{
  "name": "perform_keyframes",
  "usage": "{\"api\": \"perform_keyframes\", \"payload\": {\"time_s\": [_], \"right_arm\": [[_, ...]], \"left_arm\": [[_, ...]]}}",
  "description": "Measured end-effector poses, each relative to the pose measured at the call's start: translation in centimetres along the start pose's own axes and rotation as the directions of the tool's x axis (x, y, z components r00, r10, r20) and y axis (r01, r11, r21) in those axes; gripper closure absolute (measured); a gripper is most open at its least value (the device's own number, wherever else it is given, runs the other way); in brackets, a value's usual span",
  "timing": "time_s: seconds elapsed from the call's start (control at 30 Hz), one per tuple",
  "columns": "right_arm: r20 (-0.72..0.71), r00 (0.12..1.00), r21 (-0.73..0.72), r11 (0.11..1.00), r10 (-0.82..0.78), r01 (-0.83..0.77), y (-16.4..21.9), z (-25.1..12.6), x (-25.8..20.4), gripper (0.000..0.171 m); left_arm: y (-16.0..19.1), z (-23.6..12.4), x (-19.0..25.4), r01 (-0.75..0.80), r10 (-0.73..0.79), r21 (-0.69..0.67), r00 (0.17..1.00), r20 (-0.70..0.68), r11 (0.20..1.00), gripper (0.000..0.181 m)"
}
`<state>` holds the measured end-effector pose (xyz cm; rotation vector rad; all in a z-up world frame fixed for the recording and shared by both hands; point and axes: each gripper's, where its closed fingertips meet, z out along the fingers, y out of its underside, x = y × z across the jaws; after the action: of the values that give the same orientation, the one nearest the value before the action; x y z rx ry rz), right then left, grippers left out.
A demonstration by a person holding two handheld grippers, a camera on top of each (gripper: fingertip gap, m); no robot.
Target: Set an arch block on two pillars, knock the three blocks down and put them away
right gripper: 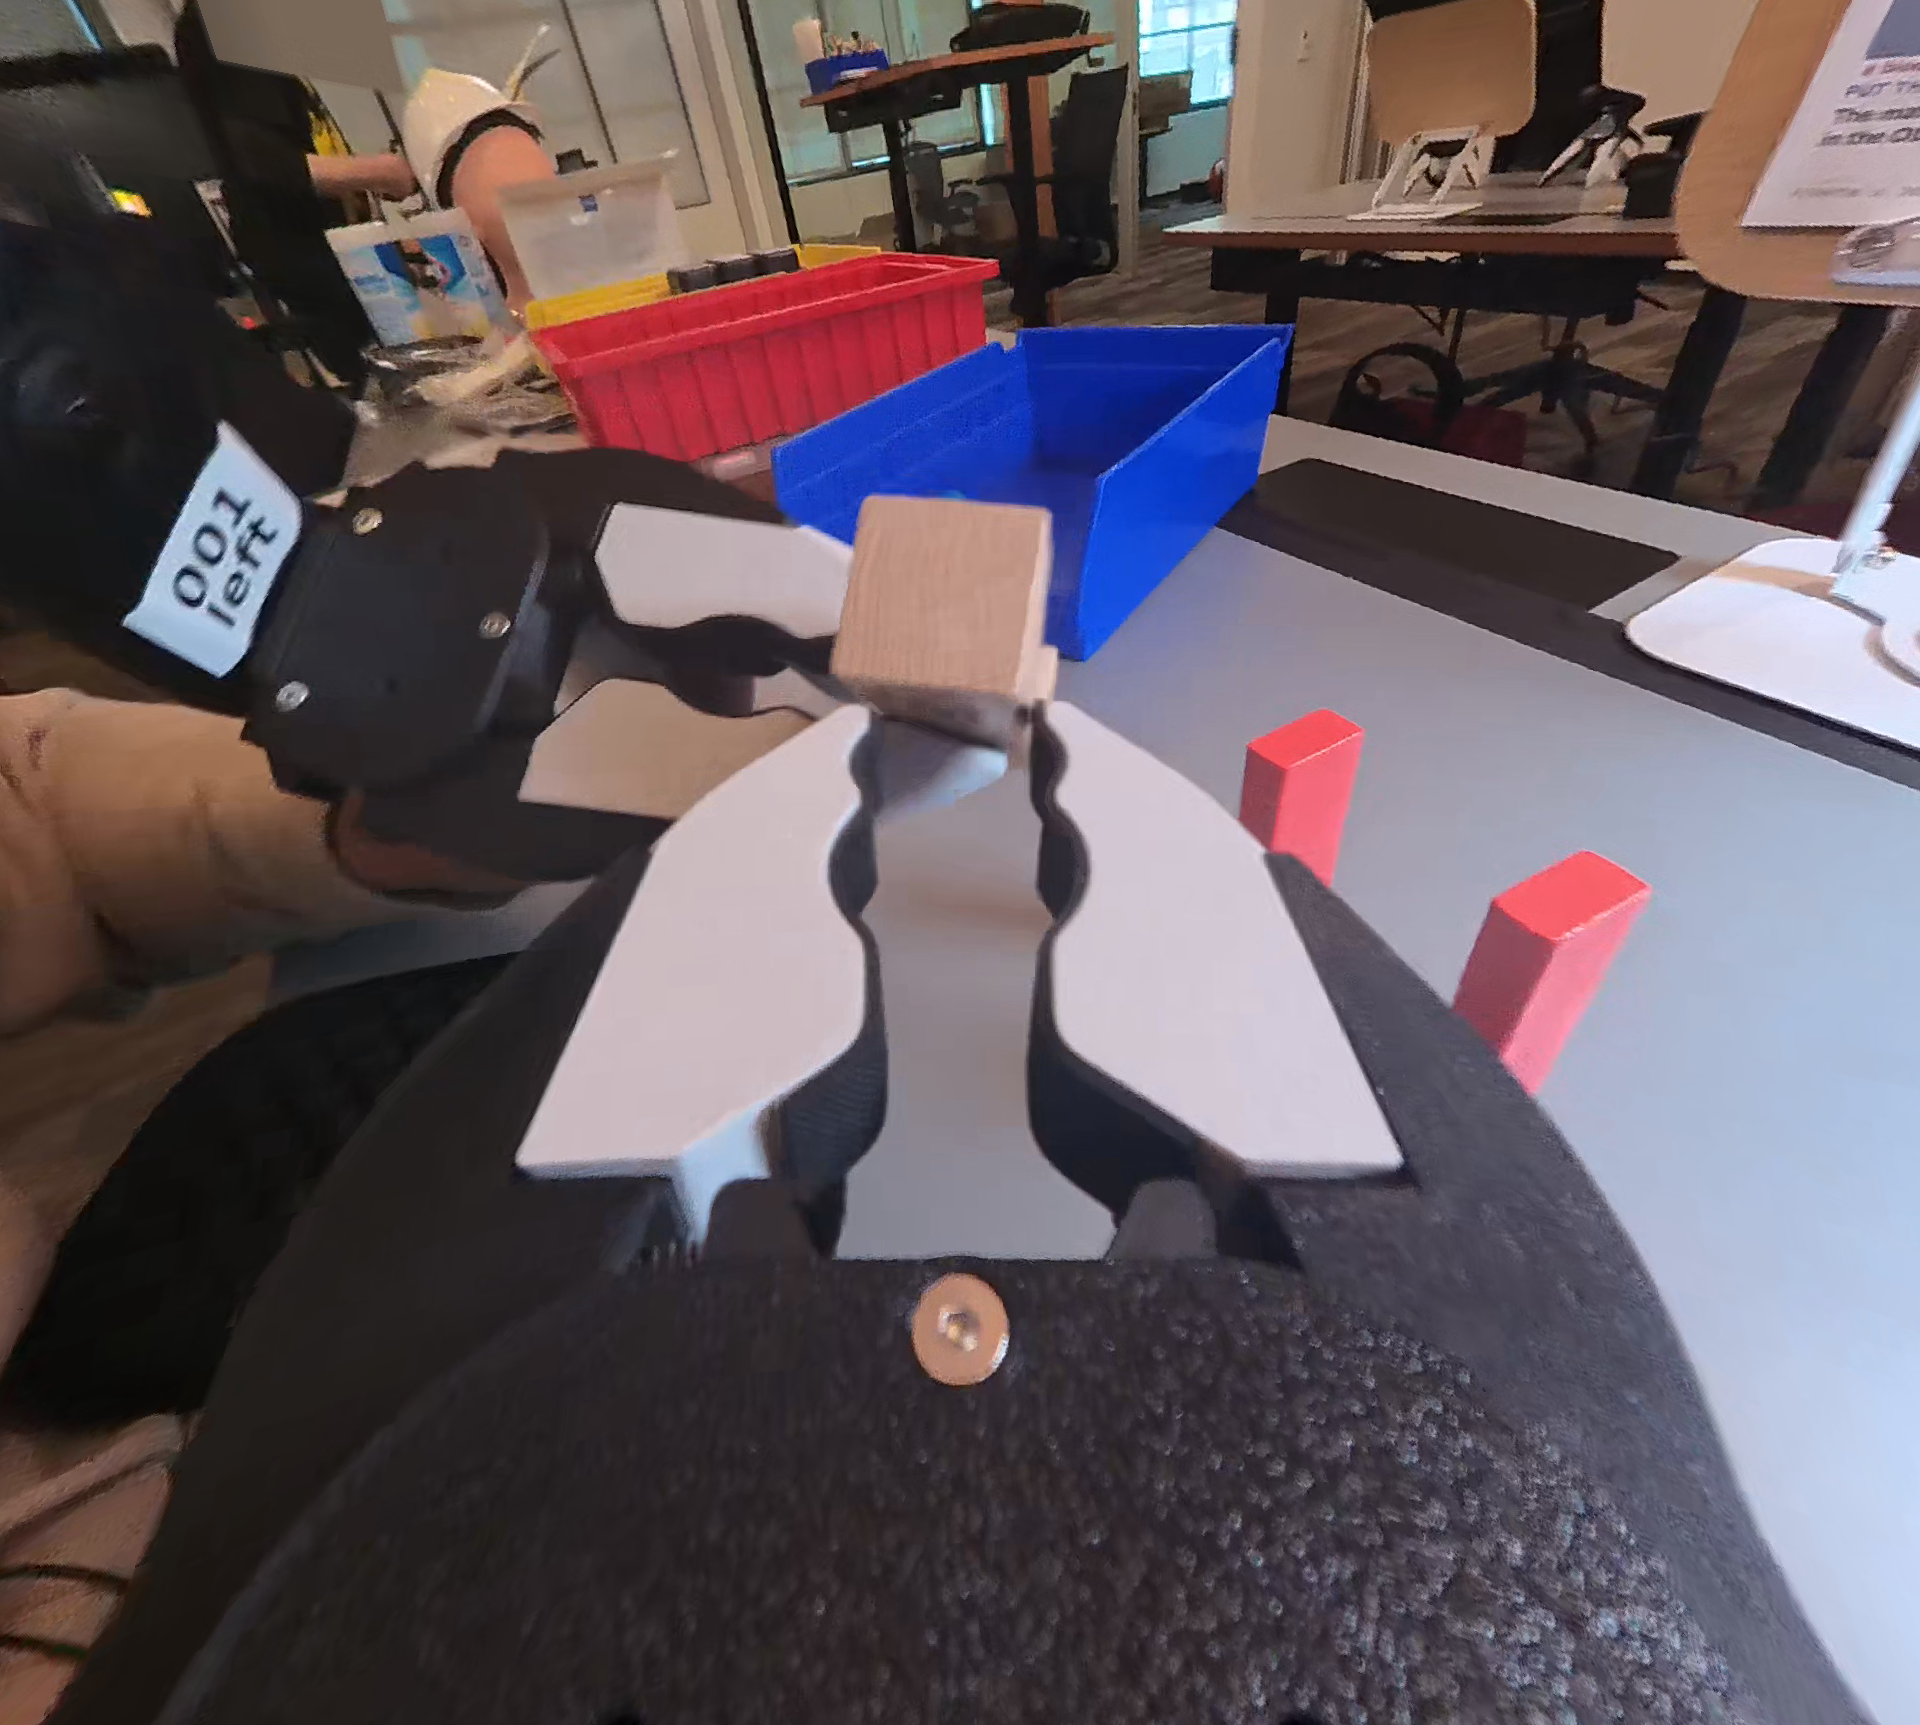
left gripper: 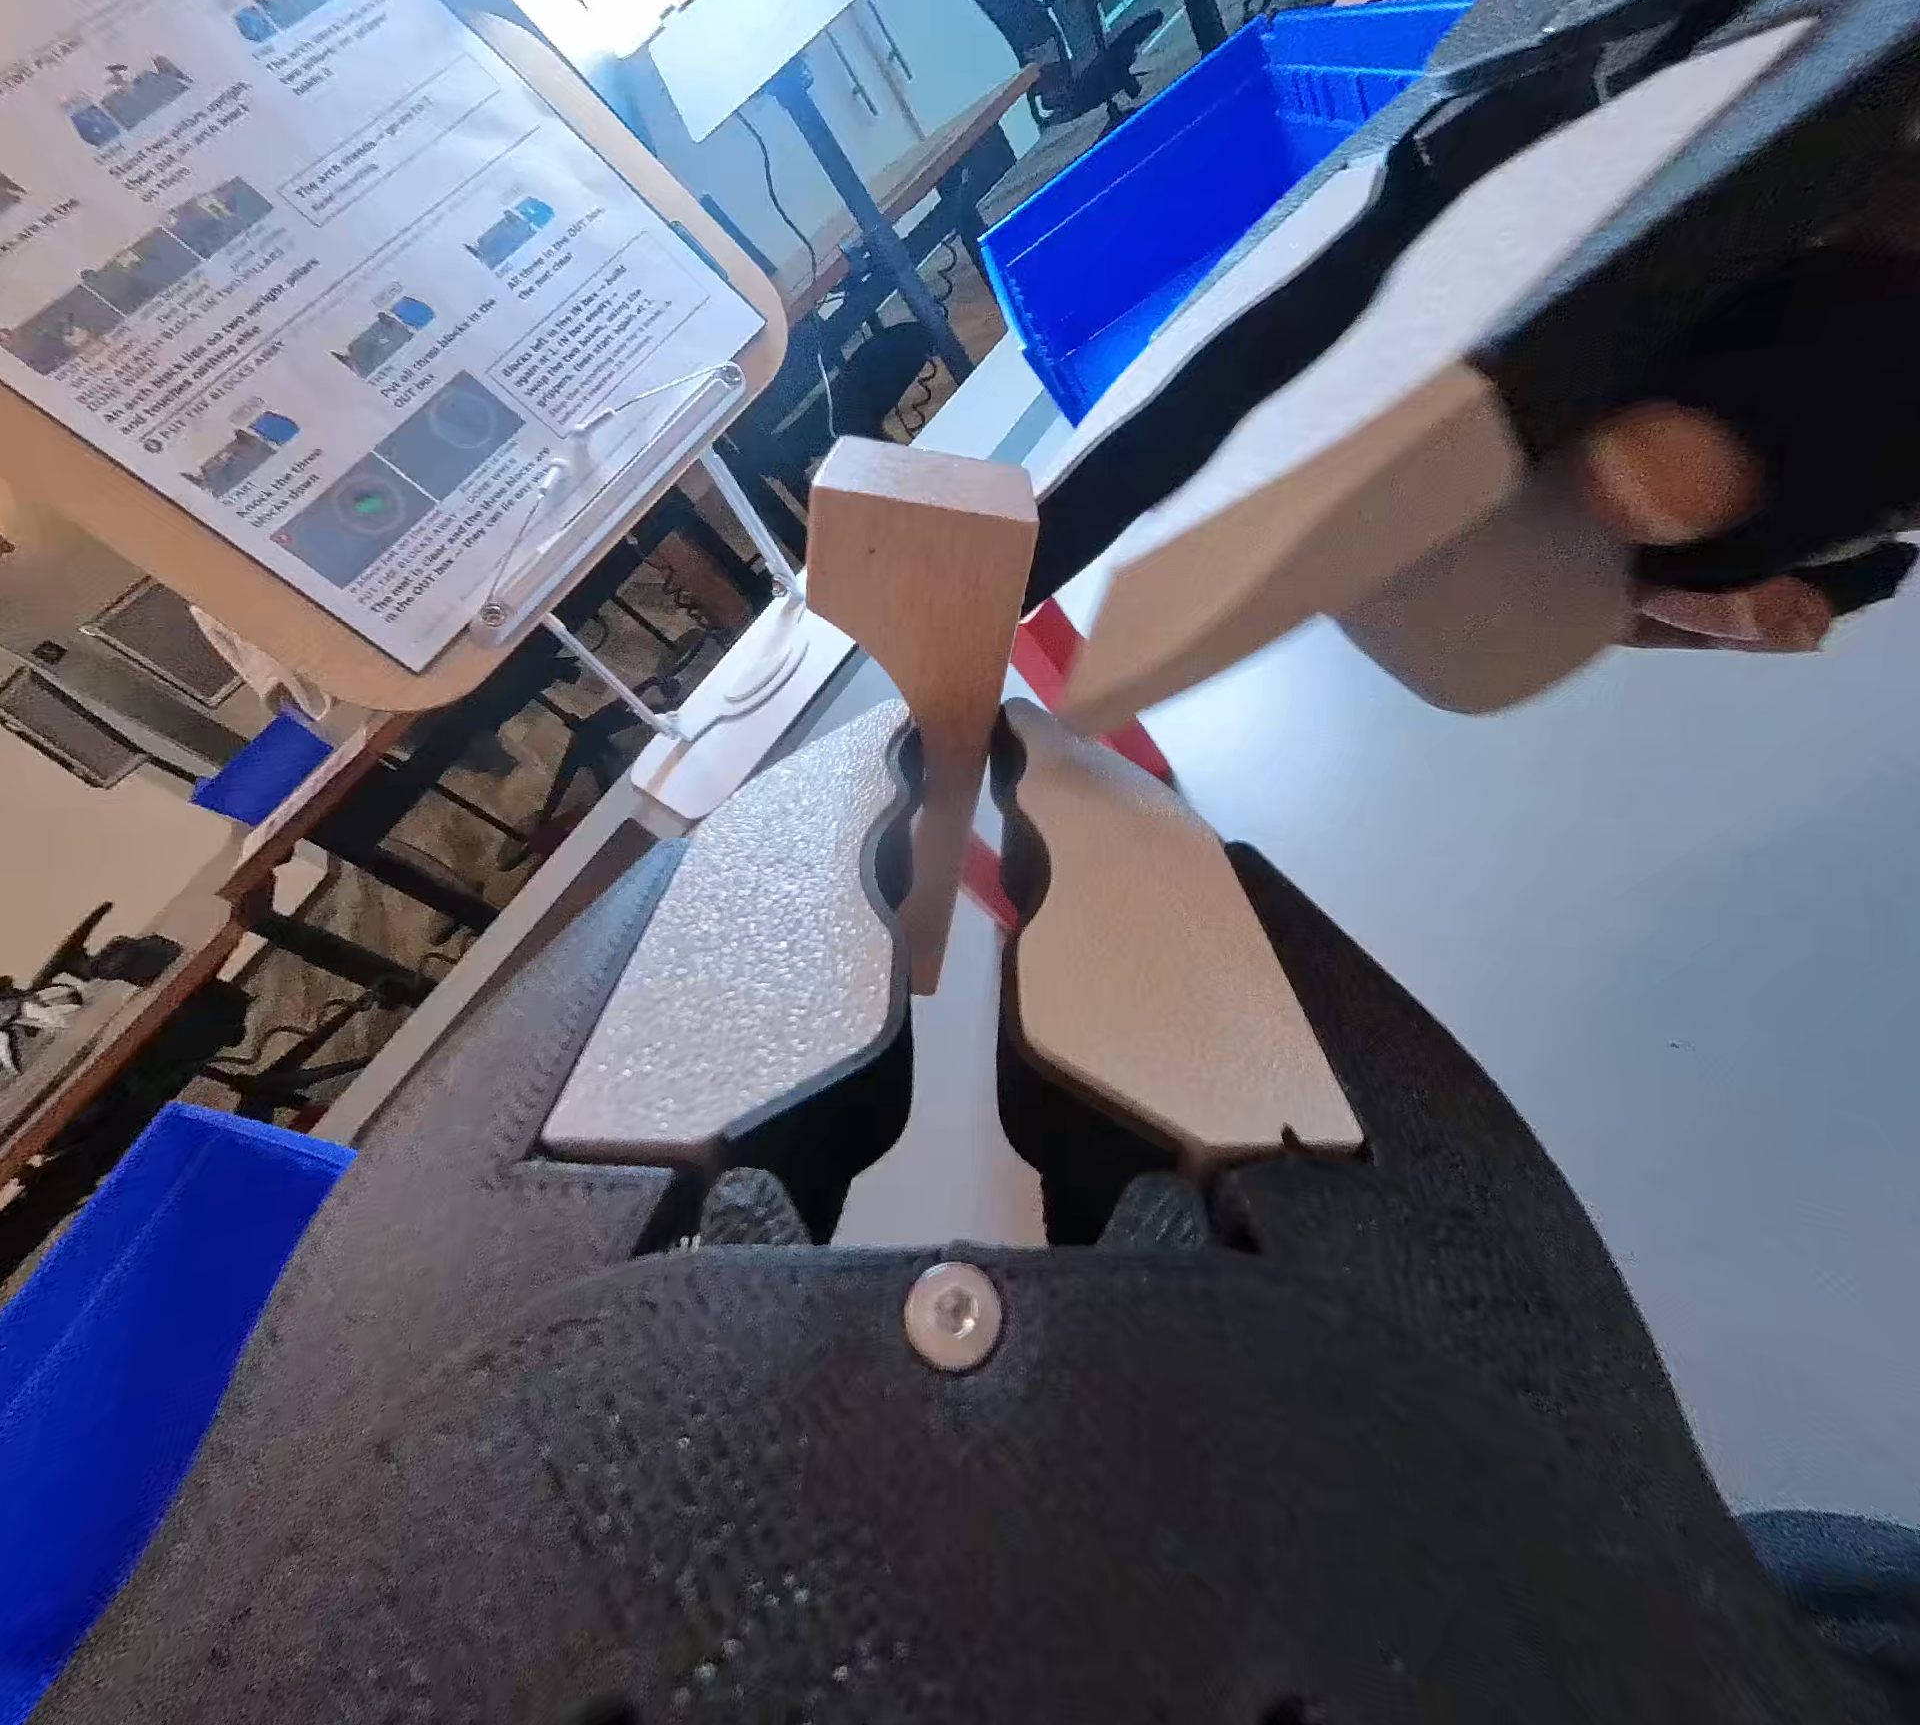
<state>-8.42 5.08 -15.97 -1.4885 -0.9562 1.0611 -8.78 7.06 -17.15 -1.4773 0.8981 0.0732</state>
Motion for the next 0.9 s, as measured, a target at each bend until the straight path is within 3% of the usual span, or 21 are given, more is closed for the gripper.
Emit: {"api": "perform_keyframes", "payload": {"time_s": [0.07,0.17,0.33,0.47,0.53,0.63,0.73,0.9], "right_arm": [[0.011,1.000,-0.001,1.000,0.006,-0.006,0.1,-0.3,0.2,0.146],[0.081,0.995,-0.037,0.998,0.058,-0.055,0.7,-0.1,-0.5,0.122],[0.052,0.997,-0.036,0.998,0.053,-0.051,1.0,-0.3,0.4,0.136],[0.099,0.994,-0.133,0.989,-0.043,0.056,1.1,-1.0,0.8,0.138],[0.162,0.981,-0.220,0.965,-0.108,0.142,1.8,-2.0,0.9,0.138],[0.279,0.948,-0.331,0.911,-0.156,0.247,3.3,-3.5,-0.1,0.139],[0.367,0.905,-0.396,0.845,-0.214,0.360,5.1,-4.2,-1.3,0.139],[0.460,0.863,-0.426,0.801,-0.208,0.420,7.0,-4.5,-3.1,0.138]], "left_arm": [[0.1,-0.1,0.7,-0.003,0.003,0.008,1.000,-0.007,1.000,0.169],[0.7,0.3,1.2,-0.058,0.058,-0.020,0.998,-0.009,0.998,0.169],[1.2,0.6,1.8,-0.109,0.109,-0.039,0.994,-0.006,0.993,0.169],[1.2,0.4,3.7,-0.086,0.083,-0.008,0.978,-0.191,0.996,0.158],[1.0,-0.2,4.4,-0.019,0.018,0.000,0.951,-0.309,1.000,0.136],[0.7,-1.4,5.8,0.140,-0.128,-0.015,0.851,-0.509,0.990,0.127],[-0.1,-2.3,7.5,0.236,-0.187,-0.007,0.750,-0.634,0.972,0.127],[0.7,-2.7,9.8,0.176,-0.143,-0.024,0.705,-0.694,0.984,0.143]]}}
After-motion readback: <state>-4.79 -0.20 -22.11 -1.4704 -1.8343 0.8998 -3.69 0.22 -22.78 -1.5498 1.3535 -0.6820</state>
